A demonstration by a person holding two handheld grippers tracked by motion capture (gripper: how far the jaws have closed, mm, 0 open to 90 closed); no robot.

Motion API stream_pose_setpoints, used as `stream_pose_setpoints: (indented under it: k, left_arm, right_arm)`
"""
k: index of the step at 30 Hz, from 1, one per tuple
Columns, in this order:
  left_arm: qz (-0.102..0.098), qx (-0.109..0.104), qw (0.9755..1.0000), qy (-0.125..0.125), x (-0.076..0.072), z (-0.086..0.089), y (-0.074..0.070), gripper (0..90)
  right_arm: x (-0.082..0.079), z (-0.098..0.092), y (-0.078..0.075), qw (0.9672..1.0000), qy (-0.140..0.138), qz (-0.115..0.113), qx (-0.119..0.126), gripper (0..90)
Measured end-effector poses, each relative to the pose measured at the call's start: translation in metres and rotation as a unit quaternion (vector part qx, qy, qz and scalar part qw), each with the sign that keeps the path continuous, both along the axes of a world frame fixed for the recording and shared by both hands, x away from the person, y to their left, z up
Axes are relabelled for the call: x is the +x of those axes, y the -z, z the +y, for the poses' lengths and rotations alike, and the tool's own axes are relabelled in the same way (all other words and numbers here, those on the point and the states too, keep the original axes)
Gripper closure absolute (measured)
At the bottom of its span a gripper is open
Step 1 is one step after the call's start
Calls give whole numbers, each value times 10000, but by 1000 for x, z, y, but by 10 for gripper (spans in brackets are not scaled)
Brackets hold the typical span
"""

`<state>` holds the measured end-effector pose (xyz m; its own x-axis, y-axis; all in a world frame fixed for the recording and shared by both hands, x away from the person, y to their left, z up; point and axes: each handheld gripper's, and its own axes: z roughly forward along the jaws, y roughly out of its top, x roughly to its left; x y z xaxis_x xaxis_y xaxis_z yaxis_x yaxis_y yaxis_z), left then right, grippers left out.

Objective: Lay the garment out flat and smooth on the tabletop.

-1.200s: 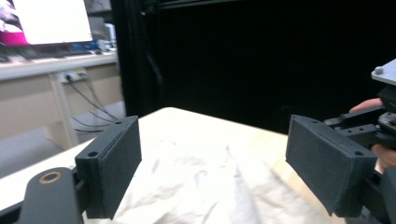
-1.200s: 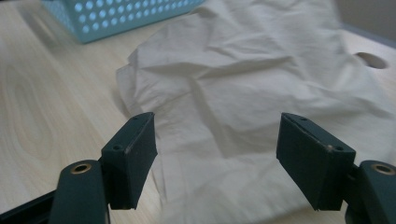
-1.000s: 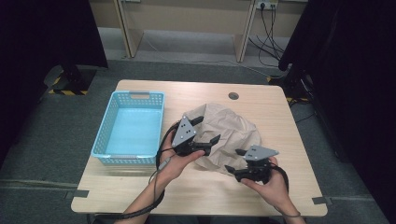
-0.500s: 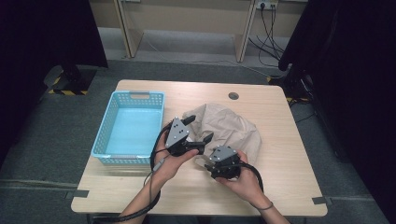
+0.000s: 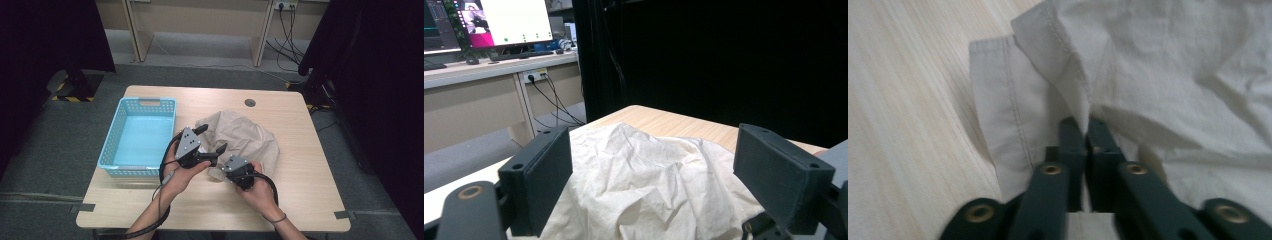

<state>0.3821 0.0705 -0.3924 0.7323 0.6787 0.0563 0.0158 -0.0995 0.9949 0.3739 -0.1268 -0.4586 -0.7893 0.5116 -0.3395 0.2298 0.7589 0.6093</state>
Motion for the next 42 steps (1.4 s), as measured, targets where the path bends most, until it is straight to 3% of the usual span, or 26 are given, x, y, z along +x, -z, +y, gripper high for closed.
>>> stream_pose_setpoints:
  k: [2,5,8,13,15,17,19,21,25,26,31,36,42]
  left_arm:
    - [-6,2,10000,-6,0,0,0,152]
    - [-8,-2,10000,-19,0,1,-1,152]
    - [-11,-1,10000,-25,0,1,-2,152]
    - [3,14,10000,-35,1,2,-1,152]
    - [4,15,10000,-32,2,2,-2,152]
    - [5,12,10000,-25,2,2,-2,152]
    - [7,26,10000,-29,2,2,-2,152]
    - [13,33,10000,-36,2,3,-2,152]
    - [48,55,10000,-43,2,4,0,152]
    - [50,61,10000,-43,2,4,1,152]
    - [91,111,9999,-17,2,3,4,152]
    - [139,169,9998,18,3,4,5,152]
    - [190,256,9995,36,4,4,7,152]
  right_arm:
    - [-2,2,-3,9998,-116,-90,156,572]
    - [-5,6,-6,9986,-318,-17,423,446]
    - [-6,10,-5,9980,-352,109,512,396]
    - [-5,17,2,9988,-377,62,315,374]
    - [-5,19,5,9992,-351,23,215,448]
    - [-4,19,6,9995,-290,44,116,630]
    - [-3,17,6,9996,-195,118,150,795]
    - [-3,14,2,9995,-112,182,221,877]
    - [-4,6,-14,9983,108,305,484,887]
    - [0,2,-19,9987,-25,178,484,887]
    - [9,-18,-49,9954,218,-44,932,887]
    - [22,-47,-82,9861,690,-374,1466,887]
    - [35,-83,-105,9746,1235,-613,1763,888]
